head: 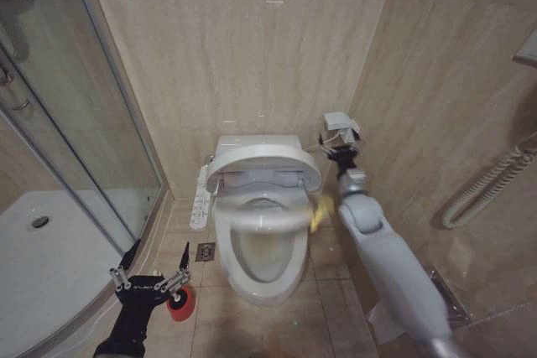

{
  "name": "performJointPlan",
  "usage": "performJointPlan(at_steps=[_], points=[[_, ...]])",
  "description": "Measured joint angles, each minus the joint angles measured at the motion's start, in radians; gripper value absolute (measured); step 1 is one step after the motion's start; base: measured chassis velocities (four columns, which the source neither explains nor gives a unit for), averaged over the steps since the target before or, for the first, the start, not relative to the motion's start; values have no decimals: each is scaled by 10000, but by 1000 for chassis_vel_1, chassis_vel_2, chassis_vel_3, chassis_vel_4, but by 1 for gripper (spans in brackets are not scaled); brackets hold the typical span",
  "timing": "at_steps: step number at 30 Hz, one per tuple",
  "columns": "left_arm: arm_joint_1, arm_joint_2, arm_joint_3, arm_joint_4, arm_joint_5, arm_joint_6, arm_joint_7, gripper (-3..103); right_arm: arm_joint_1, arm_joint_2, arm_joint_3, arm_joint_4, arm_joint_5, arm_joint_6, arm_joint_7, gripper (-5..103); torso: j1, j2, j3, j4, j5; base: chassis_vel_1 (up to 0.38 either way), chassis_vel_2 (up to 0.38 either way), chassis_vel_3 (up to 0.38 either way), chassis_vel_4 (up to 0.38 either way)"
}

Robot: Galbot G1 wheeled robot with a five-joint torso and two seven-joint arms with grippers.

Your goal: Open the toilet lid, clean the toilet bowl with a toilet brush, close the toilet lid, and flush.

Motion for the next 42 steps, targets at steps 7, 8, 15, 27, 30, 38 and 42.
performJointPlan(at_steps=[7, 8, 15, 27, 30, 38, 42], points=[[0, -1, -1, 0, 0, 0, -1, 100, -1844, -817, 682, 2037, 1234, -825, 410, 100, -1, 0, -1, 5, -7, 0, 0, 0, 0], [0, 0, 1, 0, 0, 0, 2, 100, -2095, -889, 768, 2334, 1464, -930, 476, 100, -1, 0, -1, 5, -5, 0, 0, 0, 0], [0, 0, 0, 0, 0, 0, 1, 100, -3351, -1073, 1079, 3630, 2539, -1316, 618, 100, 0, -1, 0, 5, -5, 0, 0, 0, 0], [0, 0, 0, 0, 0, 0, 2, 100, -6120, -815, 1858, 6116, 4139, -1556, -847, 100, 0, 0, 0, 1, -10, 0, 0, 0, 0], [0, 0, 0, 0, 0, 0, 0, 100, -6657, -481, 1859, 6168, 3376, -1173, -1141, 100, 0, -1, 0, 5, -8, 0, 0, 0, 0], [0, 0, 0, 0, 0, 0, 0, 100, -8213, 517, 2482, 6787, 2094, -247, -2044, 100, 0, 0, 0, 3, -9, 0, 0, 0, 0], [0, 0, 0, 0, 0, 0, 1, 100, -8834, 729, 2793, 7381, 1971, -285, -2050, 100, 0, 0, 0, 1, -9, 0, 0, 0, 0]])
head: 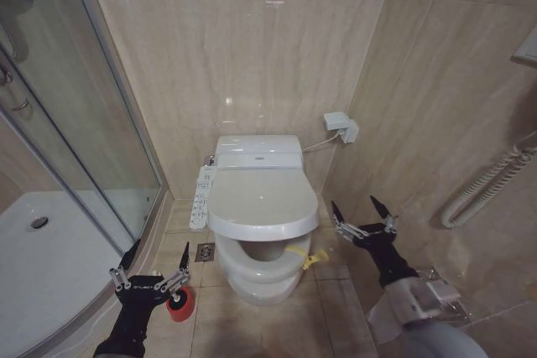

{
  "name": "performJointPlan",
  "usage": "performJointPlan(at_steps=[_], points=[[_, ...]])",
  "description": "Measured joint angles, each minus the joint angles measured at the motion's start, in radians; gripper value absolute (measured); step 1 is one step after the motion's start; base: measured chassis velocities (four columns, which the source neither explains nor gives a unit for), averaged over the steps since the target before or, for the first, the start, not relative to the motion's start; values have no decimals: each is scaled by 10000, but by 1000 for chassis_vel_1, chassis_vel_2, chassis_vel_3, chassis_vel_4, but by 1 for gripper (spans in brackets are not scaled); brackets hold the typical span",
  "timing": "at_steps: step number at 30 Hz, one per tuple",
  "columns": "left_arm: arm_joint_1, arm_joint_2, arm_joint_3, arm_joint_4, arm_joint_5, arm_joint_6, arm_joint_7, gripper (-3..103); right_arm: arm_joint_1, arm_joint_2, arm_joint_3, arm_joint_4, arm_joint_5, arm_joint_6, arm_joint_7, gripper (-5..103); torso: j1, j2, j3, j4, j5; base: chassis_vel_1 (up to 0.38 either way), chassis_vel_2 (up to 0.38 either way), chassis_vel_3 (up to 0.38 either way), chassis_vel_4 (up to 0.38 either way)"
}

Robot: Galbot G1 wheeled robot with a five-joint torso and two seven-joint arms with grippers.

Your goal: Open the toilet lid, clean the toilet bowl with a toilet brush, close the toilet lid, and flush.

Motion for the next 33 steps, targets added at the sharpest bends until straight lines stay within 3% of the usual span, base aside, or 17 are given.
performJointPlan(at_steps=[11, 33], points=[[0, 0, 1, 0, 0, 0, 0, 100, -761, 531, -476, 418, -1122, 210, -122, 100, 1, 0, 0, 1, 2, 0, 0, 0, 0], [0, 0, 0, 0, 0, 0, 1, 100, -1145, 505, -296, 984, -700, -176, 80, 100, 1, -1, 0, 2, 2, 0, 0, 0, 0]])
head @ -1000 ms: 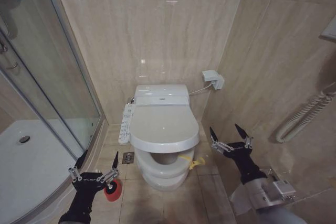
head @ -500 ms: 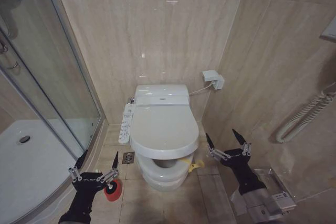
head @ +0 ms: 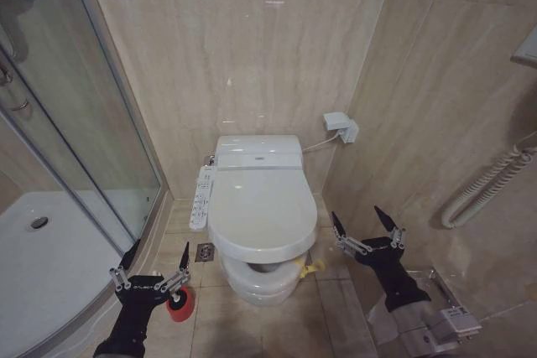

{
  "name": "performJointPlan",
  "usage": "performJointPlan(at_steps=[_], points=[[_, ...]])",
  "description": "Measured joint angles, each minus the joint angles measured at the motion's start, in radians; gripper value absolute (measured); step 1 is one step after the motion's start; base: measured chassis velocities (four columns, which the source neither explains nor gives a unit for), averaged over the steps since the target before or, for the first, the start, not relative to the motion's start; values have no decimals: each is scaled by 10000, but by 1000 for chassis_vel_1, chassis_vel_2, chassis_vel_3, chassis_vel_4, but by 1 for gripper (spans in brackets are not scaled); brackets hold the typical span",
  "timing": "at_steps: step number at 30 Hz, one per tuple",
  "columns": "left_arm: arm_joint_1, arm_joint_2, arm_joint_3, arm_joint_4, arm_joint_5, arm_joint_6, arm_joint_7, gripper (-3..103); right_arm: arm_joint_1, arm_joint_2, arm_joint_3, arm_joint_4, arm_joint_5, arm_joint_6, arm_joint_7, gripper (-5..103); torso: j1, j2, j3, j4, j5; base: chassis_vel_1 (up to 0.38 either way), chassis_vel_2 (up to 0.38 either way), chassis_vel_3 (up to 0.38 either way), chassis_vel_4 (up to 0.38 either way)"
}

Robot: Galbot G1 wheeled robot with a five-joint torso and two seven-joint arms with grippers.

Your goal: Open the toilet lid, clean the toilet bowl with a toilet brush, close the toilet lid, and flush.

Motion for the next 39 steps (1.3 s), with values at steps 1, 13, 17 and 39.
performJointPlan(at_steps=[1, 13, 17, 39], points=[[0, 0, 0, 0, 0, 0, 0, 100, 0, 0, 0, 0, 0, 0, 0, 100, 0, 0, 0, 0, 0, 0, 0, 0, 0], [0, 0, 0, 0, 0, 0, 0, 100, -106, 12, -55, 96, 103, -150, 26, 100, 0, 0, 0, 0, 0, 0, 0, 0, 0], [0, 0, 0, 1, 0, 0, 0, 100, -106, 12, -58, 96, 104, -151, 28, 100, 0, 0, 0, 0, 0, 0, 0, 0, 0], [0, 0, 0, 0, 0, 0, 0, 100, -100, 10, -64, 89, 106, -148, 30, 100, 0, 0, 0, 0, 0, 0, 0, 0, 0]])
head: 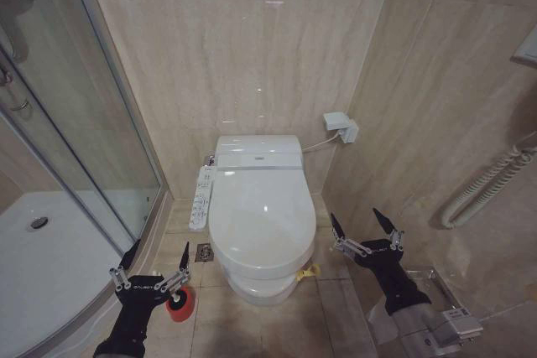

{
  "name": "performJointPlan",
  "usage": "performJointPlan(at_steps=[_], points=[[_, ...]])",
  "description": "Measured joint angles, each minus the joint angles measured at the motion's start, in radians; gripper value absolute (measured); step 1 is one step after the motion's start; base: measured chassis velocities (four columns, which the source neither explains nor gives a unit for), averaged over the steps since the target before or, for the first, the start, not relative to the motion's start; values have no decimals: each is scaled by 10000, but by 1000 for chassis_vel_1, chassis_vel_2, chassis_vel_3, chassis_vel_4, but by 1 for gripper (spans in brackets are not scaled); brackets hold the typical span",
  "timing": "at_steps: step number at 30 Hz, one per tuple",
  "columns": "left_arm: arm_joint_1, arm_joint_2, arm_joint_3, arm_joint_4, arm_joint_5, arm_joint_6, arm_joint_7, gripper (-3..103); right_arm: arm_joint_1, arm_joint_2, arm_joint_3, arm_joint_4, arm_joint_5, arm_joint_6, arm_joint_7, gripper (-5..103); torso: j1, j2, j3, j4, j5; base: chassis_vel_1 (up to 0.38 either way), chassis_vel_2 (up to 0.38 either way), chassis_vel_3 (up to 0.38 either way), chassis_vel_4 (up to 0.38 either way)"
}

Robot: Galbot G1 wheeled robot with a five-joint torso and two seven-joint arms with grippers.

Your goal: Open the toilet lid, clean the toilet bowl with a toilet brush, close the toilet lid, and flush.

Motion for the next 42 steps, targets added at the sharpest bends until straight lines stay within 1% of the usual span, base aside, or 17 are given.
performJointPlan(at_steps=[42], points=[[0, 0, 0, 0, 0, 0, 0, 100, 2, 0, 0, -12, -2, 5, -1, 100, 0, 0, 0, 0, 0, 0, 0, 0, 0]])
